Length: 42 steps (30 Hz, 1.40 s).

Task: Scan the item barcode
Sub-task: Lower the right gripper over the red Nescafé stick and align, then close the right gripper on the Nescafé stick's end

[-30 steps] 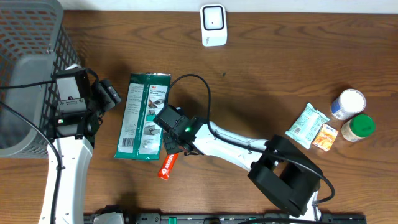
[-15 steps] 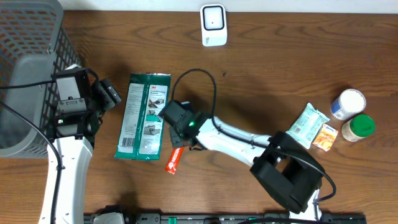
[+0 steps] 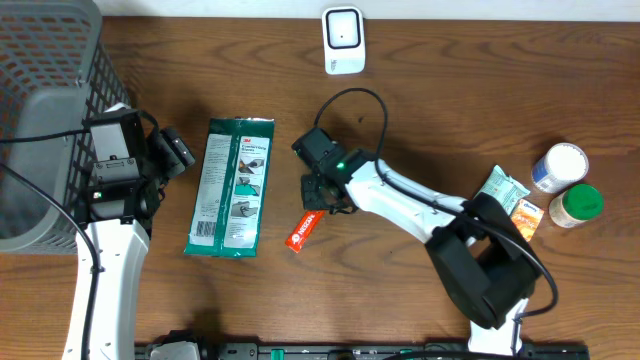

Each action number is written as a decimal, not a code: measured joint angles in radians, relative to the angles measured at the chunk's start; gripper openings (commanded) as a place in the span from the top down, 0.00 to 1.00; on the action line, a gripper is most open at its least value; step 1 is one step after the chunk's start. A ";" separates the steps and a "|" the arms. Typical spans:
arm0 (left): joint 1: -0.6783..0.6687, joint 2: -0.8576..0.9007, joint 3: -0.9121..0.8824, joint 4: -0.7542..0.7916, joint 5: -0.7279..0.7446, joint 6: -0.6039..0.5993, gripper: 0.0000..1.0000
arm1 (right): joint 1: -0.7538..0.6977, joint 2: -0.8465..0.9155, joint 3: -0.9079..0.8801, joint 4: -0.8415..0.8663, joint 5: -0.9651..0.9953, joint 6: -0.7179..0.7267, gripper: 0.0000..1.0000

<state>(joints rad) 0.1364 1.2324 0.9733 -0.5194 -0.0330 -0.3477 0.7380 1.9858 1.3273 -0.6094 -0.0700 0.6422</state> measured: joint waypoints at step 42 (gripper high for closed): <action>0.000 0.000 0.000 0.000 0.000 0.000 0.12 | 0.161 0.042 0.009 -0.076 0.121 0.439 0.68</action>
<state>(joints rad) 0.1364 1.2324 0.9733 -0.5194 -0.0326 -0.3477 0.8989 2.0281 1.3361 -0.6849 0.0513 1.0809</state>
